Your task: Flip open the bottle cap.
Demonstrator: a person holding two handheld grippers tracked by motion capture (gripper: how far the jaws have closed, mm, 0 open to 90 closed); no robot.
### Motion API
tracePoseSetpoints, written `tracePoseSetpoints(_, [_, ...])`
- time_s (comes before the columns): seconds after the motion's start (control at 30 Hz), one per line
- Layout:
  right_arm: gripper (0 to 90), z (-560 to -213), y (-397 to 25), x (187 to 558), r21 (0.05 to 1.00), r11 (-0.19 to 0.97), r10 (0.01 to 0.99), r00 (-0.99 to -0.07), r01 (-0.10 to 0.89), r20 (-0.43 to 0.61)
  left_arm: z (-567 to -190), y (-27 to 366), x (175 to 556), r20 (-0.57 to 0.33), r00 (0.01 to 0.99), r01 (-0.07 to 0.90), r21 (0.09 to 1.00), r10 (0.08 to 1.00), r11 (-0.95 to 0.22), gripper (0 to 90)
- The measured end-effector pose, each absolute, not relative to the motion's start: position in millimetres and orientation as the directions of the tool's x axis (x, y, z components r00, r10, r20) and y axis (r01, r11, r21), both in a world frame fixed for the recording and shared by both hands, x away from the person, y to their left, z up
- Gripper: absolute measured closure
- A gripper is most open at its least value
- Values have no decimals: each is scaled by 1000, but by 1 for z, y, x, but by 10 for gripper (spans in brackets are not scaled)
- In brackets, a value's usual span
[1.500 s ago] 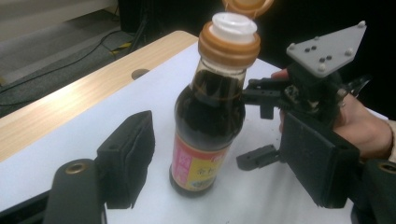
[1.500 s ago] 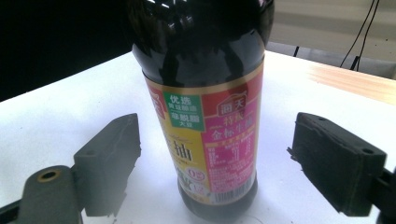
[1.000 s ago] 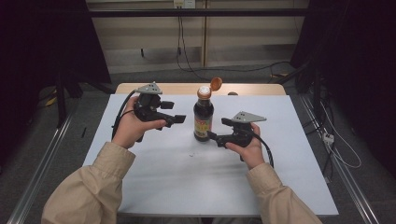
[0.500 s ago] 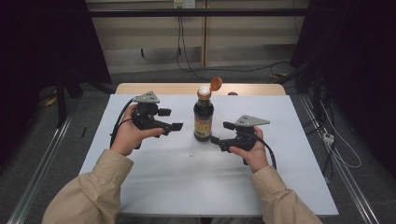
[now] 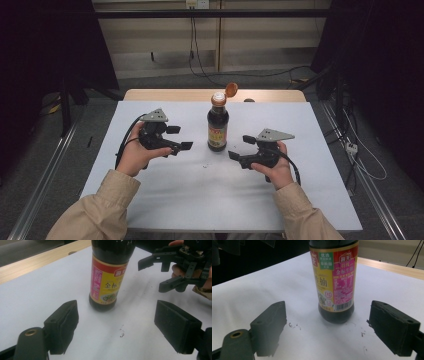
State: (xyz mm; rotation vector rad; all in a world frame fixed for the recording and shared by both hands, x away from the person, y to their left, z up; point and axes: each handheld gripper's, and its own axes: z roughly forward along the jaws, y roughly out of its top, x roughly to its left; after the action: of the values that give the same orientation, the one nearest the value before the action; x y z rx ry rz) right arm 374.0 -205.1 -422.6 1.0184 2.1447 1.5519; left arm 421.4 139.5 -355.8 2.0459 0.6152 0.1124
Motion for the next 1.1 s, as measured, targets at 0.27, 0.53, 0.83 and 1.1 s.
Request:
tracePoseSetpoints(0.27, [143,-422,-213,364,919,167,695,-704,358,148,-369,149,413,-171,868,385,824,465,-415,186])
tracePoseSetpoints(0.53, [143,-426,-225,354,915,178,707,-693,363,137,-376,160,405,-173,860,390,829,480,-400,185])
tracePoseSetpoints(0.83, [142,-427,-233,342,913,191,709,-694,360,126,-385,168,398,-177,859,394,826,480,-402,177])
tracePoseSetpoints(1.1, [142,-429,-239,336,909,200,710,-693,365,123,-393,174,393,-177,855,400,824,488,-402,174])
